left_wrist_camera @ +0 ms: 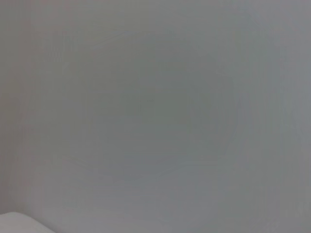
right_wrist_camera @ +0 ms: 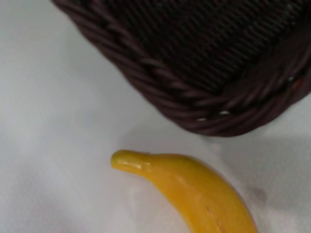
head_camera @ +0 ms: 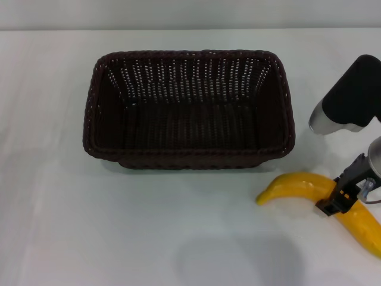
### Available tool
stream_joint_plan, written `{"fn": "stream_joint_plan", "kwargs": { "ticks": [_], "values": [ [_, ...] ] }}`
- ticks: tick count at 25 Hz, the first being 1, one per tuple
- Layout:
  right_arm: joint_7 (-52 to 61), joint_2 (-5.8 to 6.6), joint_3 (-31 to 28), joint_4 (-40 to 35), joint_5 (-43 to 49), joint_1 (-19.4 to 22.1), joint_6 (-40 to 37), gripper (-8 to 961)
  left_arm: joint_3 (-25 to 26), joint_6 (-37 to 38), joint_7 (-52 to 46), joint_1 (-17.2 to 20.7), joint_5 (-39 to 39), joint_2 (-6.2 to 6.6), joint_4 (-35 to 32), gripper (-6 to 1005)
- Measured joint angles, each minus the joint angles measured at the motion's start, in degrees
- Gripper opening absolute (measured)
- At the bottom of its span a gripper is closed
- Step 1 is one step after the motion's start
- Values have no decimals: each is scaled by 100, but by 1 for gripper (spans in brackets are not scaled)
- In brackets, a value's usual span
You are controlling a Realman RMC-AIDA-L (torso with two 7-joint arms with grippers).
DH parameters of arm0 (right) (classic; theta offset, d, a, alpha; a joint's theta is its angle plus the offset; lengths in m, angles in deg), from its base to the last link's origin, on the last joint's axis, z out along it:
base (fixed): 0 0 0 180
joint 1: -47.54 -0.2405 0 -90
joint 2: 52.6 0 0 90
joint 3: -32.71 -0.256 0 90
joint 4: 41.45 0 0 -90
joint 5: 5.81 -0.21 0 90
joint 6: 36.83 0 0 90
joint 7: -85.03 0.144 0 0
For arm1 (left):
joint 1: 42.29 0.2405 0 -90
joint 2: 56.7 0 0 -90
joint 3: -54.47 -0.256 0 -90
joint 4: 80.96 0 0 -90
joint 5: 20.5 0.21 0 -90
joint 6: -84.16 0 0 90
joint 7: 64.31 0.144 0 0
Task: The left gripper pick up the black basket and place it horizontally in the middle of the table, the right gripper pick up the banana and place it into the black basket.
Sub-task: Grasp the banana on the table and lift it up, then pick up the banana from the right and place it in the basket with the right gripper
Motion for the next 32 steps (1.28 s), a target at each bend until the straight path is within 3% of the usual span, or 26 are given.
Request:
{"fn": "stream_joint_plan", "kwargs": {
  "ticks": [3,8,18,21,26,31,32],
  "values": [
    [-291,4,-126,-60,-226,-5,149,499,0,0,-4,-8,-2,0,0,855],
    [-809,2,-571,-95,-518,-22,568,497,0,29,-10,-32,-3,0,-7,855],
    [-2690,34,-2578,122,-2594,-155,1580,495,0,133,-29,-81,-4,0,-44,856],
    [-2834,27,-2856,-6,-2652,-226,1412,496,0,167,-30,-103,-8,0,-44,856],
    [-2977,30,-3140,-336,-2654,-699,985,496,0,214,-29,-167,-10,0,-39,857],
    [-3201,-8,-3100,-216,-2907,-1131,-20,496,0,223,-8,-229,-12,-5,-10,857],
    [-3670,-2,-2820,111,-3205,-1246,-673,496,2,226,-5,-234,-13,-9,-6,857]
  ]
}}
